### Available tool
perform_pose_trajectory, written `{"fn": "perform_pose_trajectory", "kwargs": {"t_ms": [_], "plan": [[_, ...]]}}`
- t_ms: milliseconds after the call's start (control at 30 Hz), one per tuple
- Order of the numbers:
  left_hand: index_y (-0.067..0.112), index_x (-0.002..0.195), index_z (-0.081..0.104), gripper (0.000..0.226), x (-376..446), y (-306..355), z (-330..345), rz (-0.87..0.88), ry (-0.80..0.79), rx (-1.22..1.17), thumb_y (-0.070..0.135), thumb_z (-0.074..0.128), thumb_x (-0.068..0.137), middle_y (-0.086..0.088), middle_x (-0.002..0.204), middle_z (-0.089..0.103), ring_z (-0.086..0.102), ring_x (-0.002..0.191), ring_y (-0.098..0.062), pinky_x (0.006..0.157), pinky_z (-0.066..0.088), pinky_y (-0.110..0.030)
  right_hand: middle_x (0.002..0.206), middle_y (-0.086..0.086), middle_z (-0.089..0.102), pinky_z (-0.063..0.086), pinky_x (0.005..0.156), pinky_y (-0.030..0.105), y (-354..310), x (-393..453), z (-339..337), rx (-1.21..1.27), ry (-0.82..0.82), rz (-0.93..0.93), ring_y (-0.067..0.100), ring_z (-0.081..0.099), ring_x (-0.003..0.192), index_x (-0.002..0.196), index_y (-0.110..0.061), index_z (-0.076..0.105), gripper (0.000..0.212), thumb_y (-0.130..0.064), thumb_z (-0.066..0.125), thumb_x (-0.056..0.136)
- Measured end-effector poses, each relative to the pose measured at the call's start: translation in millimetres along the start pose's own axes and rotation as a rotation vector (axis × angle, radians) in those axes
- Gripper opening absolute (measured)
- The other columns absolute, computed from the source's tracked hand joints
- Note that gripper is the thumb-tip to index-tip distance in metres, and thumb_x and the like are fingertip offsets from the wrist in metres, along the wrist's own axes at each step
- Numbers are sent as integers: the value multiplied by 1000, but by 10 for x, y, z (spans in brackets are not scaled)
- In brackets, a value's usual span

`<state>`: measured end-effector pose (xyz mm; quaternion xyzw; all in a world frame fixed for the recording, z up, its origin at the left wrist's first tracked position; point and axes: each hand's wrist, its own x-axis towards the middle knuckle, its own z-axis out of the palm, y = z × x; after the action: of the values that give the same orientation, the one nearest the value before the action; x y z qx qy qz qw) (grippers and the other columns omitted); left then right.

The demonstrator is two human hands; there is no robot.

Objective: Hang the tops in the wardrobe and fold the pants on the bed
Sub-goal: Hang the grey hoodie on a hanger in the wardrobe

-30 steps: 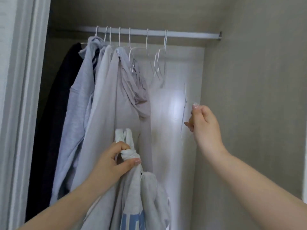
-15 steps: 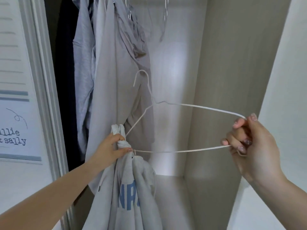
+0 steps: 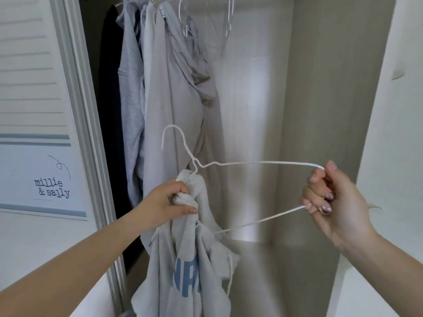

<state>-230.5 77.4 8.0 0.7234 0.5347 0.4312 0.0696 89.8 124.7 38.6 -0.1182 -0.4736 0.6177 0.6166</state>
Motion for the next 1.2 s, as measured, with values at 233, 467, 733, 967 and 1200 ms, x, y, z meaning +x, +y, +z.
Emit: {"fn": "perform_pose_trajectory", "kwargs": {"t_ms": [233, 467, 733, 967, 1200], "plan": [[15, 75, 60, 22, 11, 231, -120, -56, 193, -124, 10, 81, 71, 5, 72, 60, 53, 65, -2, 63, 43, -13, 50, -3, 45, 57, 62, 29, 467, 152, -129, -61, -63, 52, 13, 50, 44, 63, -20, 70, 43, -40, 41, 89], [6, 80, 60, 27, -72, 262, -72, -72, 190, -115, 13, 83, 68, -12, 78, 64, 57, 70, -12, 67, 49, -25, 115, 4, 69, 53, 92, 33, 1215, -271, -508, -209, -243, 313, 17, 64, 110, 136, -17, 43, 74, -44, 70, 73], [15, 75, 56, 28, -127, 251, -113, -5, 186, -101, 17, 82, 69, 8, 70, 57, 52, 64, -5, 60, 45, -18, 126, -43, 44, 34, 97, 6, 1674, -641, 182, -1011, -682, 301, -21, 41, 116, 135, -48, 36, 74, -49, 73, 71], [39, 86, 54, 37, -289, -6, -359, 88, 290, -124, 7, 72, 81, 27, 91, 58, 53, 89, 9, 81, 39, -5, 107, 2, 67, 46, 79, 15, 1829, -759, 208, -1205, -866, 295, 11, 61, 100, 105, -2, 61, 24, -18, 55, 87], [57, 133, 28, 60, -556, -308, -644, 125, 137, 168, 28, 56, 89, 37, 130, 43, 41, 113, 22, 89, 30, 3, 61, -22, 57, 35, 55, 11, 1283, -419, 123, -1236, -752, 175, -7, 50, 57, 65, -43, 58, 23, -40, 65, 87]]}}
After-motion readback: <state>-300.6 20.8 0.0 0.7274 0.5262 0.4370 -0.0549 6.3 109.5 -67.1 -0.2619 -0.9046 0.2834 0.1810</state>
